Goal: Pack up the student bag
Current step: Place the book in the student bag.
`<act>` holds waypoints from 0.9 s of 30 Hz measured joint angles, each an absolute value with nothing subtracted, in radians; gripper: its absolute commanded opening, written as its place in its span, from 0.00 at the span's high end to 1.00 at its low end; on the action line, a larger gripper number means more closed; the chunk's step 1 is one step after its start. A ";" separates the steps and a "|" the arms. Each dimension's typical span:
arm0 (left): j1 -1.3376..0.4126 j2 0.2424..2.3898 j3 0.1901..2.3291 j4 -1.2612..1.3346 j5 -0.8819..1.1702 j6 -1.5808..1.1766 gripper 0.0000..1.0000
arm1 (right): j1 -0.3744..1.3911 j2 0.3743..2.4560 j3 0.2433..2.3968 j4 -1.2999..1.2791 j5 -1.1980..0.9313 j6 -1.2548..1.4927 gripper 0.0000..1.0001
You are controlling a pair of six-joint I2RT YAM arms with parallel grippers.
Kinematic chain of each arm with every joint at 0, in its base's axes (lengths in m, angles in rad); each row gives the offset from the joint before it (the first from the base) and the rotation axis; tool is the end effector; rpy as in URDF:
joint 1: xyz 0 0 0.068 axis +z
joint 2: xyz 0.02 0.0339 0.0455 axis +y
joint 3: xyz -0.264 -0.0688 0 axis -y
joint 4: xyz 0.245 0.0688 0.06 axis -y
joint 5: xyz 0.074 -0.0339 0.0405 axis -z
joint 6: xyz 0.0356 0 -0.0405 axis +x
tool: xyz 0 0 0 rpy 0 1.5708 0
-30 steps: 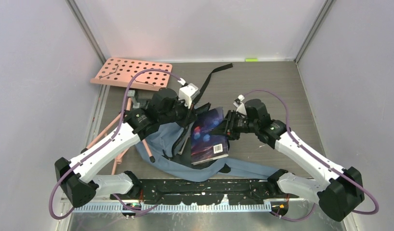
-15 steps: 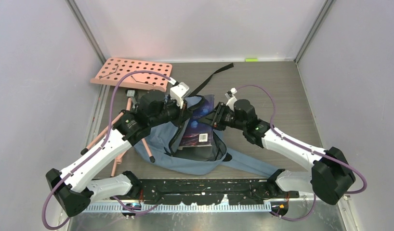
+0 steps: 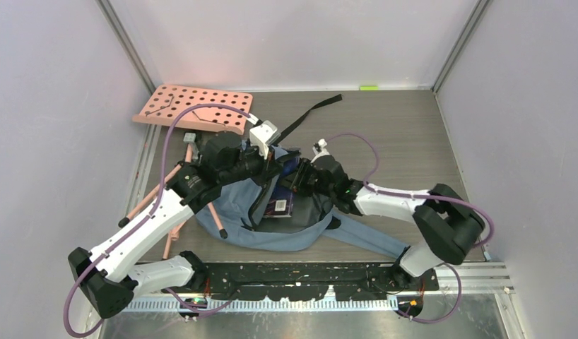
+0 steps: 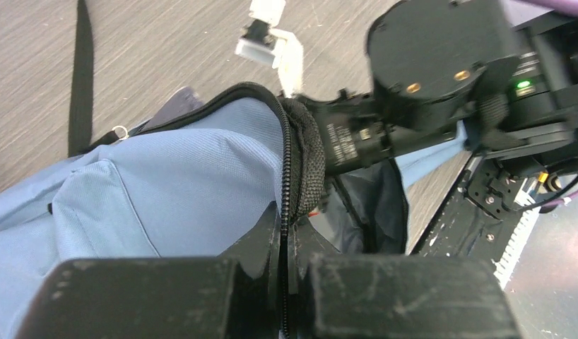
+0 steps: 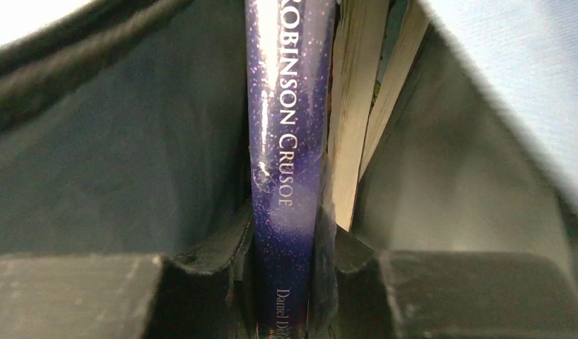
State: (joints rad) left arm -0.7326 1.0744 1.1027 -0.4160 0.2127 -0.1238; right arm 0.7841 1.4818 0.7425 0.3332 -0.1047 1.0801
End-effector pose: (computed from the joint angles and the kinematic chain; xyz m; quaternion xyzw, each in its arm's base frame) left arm 0.1721 -0.1649 0.3714 0.3039 0.7697 -0.3104 0.4678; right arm 0.2229 0.2276 0.2125 0.0945 0.8292 0.4670 0.2923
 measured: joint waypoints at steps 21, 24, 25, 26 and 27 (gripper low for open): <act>-0.726 1.093 1.096 -0.403 0.281 -0.133 1.00 | 0.877 1.777 0.889 0.484 0.070 1.031 0.31; -0.727 1.093 1.096 -0.403 0.286 -0.135 1.00 | 0.875 1.707 0.865 0.395 0.118 0.987 0.30; -0.726 1.093 1.096 -0.402 0.286 -0.137 1.00 | 0.875 1.691 0.864 0.364 0.131 0.976 0.31; -0.727 1.093 1.096 -0.402 0.286 -0.138 1.00 | 0.875 1.676 0.864 0.336 0.143 0.967 0.32; -0.727 1.093 1.096 -0.402 0.286 -0.139 1.00 | 0.875 1.662 0.864 0.312 0.154 0.960 0.33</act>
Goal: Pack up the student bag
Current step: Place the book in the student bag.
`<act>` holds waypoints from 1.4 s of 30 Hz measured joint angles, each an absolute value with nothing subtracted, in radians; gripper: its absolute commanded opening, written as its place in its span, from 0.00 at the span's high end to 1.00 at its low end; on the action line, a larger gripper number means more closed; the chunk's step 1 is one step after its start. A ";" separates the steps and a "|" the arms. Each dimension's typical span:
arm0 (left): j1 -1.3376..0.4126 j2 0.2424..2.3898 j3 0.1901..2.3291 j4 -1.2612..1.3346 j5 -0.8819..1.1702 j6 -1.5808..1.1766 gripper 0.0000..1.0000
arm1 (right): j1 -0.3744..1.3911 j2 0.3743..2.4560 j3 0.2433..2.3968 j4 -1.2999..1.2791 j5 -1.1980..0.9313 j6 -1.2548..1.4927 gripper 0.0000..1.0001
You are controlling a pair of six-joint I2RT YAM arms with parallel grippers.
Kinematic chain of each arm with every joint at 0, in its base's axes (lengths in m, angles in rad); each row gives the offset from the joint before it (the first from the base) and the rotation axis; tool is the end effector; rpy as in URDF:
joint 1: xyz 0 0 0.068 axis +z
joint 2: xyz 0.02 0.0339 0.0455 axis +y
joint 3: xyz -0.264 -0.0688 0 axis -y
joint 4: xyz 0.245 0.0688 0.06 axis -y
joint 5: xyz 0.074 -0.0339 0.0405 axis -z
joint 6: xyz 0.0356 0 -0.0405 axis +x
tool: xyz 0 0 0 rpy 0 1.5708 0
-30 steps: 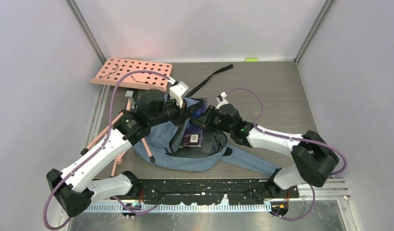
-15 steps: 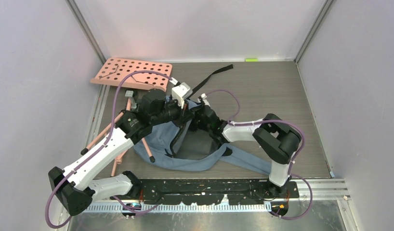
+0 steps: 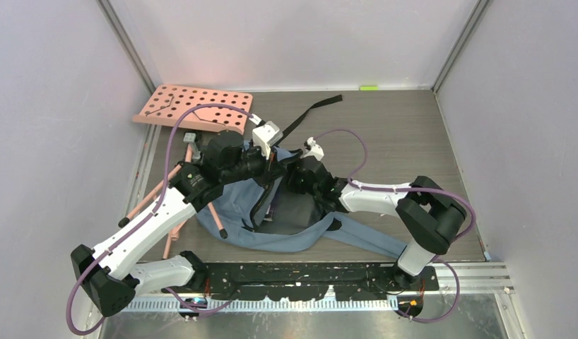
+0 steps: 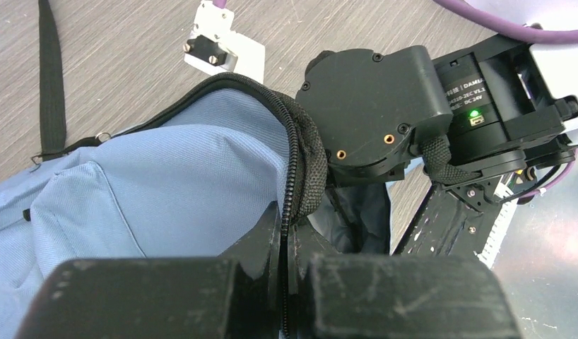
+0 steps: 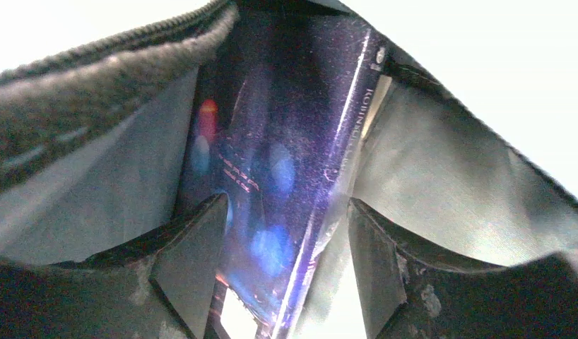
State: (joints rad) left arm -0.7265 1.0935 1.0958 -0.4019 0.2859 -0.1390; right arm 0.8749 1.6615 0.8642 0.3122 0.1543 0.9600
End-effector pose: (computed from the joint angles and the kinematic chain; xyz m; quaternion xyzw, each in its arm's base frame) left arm 0.1751 -0.1691 0.3665 0.3142 0.7667 -0.3372 0.4468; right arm 0.2315 0.2686 0.1921 0.0761 0.8512 0.3689 0.3655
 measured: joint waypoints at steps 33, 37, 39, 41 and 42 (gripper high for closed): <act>-0.727 1.109 1.096 -0.385 0.294 -0.149 1.00 | 0.867 1.797 0.962 0.327 -0.007 0.921 0.53; -0.727 1.122 1.096 -0.384 0.300 -0.149 1.00 | 0.868 1.613 0.908 0.149 0.062 0.855 0.38; -0.730 1.145 1.097 -0.376 0.307 -0.149 1.00 | 0.868 1.489 0.888 0.035 0.113 0.835 0.32; -0.733 1.177 1.102 -0.369 0.315 -0.154 1.00 | 0.867 1.357 0.864 -0.075 0.166 0.822 0.27; -0.735 1.198 1.109 -0.368 0.316 -0.158 1.00 | 0.866 1.288 0.848 -0.130 0.193 0.818 0.22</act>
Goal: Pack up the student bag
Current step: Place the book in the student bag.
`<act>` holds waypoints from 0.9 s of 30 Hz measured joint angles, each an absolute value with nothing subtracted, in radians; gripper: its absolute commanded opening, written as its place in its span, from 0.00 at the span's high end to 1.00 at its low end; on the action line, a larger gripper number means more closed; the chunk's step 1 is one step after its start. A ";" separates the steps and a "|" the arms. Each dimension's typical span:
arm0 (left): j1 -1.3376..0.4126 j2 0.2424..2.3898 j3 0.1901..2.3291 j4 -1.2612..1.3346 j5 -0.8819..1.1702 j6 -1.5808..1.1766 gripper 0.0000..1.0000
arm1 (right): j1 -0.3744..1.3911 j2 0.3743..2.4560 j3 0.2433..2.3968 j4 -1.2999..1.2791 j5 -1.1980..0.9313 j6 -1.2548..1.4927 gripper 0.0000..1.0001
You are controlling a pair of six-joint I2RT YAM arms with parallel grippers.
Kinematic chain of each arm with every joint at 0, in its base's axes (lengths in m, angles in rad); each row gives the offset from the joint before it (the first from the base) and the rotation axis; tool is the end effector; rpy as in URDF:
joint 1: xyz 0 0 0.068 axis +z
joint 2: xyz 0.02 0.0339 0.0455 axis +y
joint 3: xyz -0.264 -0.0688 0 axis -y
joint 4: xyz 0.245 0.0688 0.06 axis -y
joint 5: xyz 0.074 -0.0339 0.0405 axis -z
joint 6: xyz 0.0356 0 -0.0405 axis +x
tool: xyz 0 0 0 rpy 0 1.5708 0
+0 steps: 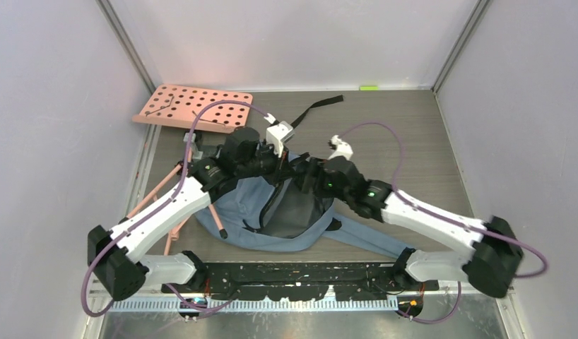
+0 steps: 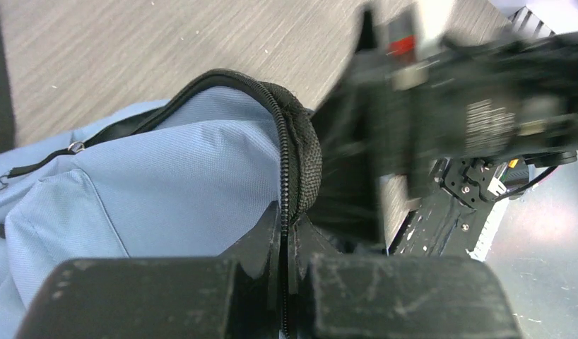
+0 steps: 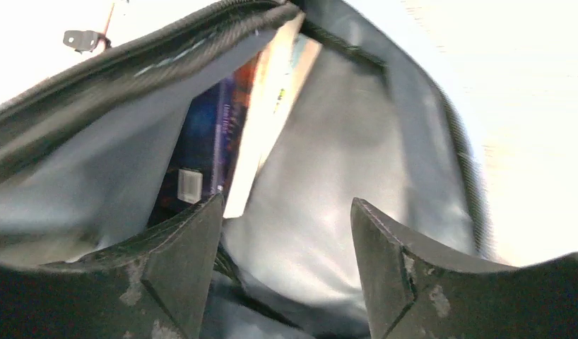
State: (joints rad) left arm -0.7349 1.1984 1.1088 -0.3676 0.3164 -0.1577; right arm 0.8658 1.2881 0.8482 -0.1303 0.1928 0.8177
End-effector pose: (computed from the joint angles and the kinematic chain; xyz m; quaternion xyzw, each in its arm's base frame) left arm 0.1930 -0.1893 0.3496 0.3184 0.7800 -0.3459 0.4130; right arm 0.1901 0.2129 0.2582 0.0252 0.8742 0.2998 0.3810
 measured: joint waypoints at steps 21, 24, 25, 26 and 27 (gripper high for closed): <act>-0.917 1.658 1.291 -0.264 0.248 -0.340 0.09 | 0.757 0.588 0.889 -0.799 0.467 0.680 0.17; -0.917 1.598 1.290 -0.283 0.240 -0.328 0.01 | 0.757 0.590 0.890 -0.797 0.395 0.639 0.21; -0.917 1.563 1.284 -0.292 0.229 -0.322 0.00 | 0.757 0.594 0.890 -0.794 0.365 0.628 0.23; -0.916 1.522 1.273 -0.303 0.216 -0.312 0.00 | 0.757 0.603 0.890 -0.787 0.333 0.618 0.24; -0.916 1.473 1.257 -0.316 0.198 -0.306 0.00 | 0.757 0.612 0.889 -0.779 0.306 0.611 0.25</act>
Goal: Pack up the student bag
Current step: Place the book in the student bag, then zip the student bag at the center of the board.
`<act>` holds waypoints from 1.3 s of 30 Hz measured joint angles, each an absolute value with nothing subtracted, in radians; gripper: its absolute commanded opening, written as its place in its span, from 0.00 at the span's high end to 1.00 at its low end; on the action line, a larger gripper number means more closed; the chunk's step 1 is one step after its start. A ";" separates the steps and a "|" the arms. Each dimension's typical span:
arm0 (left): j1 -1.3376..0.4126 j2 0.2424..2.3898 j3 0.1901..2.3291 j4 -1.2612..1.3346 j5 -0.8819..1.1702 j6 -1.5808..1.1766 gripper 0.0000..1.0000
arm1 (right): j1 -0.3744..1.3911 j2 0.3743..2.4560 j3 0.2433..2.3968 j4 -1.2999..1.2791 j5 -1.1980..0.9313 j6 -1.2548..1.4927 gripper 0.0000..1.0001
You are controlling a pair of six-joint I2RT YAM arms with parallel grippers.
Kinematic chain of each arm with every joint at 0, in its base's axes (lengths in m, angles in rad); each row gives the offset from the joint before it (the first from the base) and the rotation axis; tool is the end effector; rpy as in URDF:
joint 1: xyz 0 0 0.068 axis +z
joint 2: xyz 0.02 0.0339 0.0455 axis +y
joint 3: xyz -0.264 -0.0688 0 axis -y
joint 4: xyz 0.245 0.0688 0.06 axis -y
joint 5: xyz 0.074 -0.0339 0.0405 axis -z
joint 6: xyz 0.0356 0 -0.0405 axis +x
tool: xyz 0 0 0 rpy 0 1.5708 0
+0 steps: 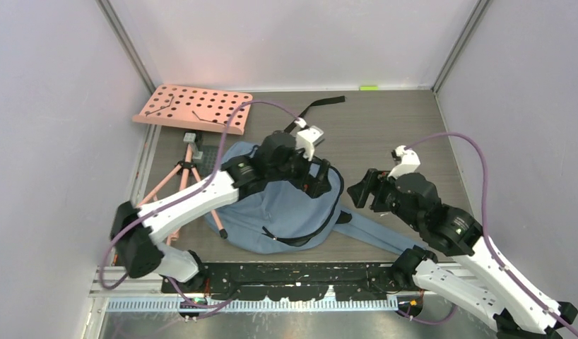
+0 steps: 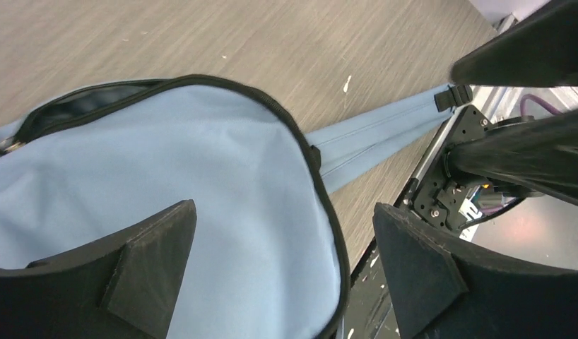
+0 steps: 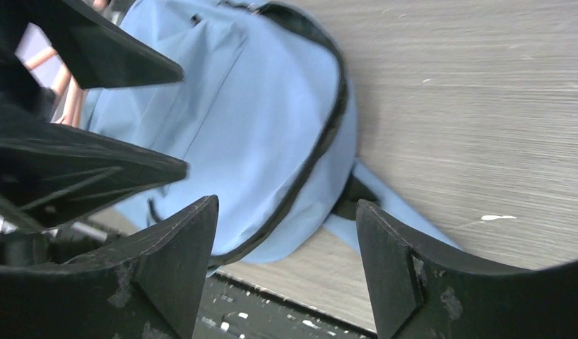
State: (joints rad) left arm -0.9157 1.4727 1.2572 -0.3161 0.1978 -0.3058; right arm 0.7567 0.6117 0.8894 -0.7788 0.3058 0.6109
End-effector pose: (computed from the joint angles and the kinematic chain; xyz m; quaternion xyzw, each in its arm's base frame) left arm 0.2017 -0.2740 0.3272 0.3061 0.8092 -0.3536 0.3556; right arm 0.0929 0.0730 0.3381 0.0155 0.8537 0.2167 0.4733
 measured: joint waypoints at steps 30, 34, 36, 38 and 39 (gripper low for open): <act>-0.666 1.045 0.870 -0.634 -0.036 -0.440 0.00 | 1.294 1.517 1.011 -0.312 0.290 0.585 0.49; -0.645 1.042 0.845 -0.634 -0.041 -0.453 0.00 | 1.301 1.553 1.018 -0.302 0.324 0.583 0.51; -0.627 1.033 0.829 -0.633 -0.041 -0.464 0.00 | 1.308 1.558 1.018 -0.295 0.327 0.578 0.51; -0.605 1.017 0.814 -0.633 -0.037 -0.470 0.00 | 1.318 1.558 1.018 -0.285 0.327 0.577 0.51; -0.585 1.007 0.807 -0.631 -0.034 -0.473 0.00 | 1.324 1.558 1.018 -0.278 0.327 0.576 0.50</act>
State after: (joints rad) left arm -0.5846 1.0069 0.8074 -0.6312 -0.0341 -0.4728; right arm 1.3243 1.5581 1.0183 -0.2775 0.3271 0.5762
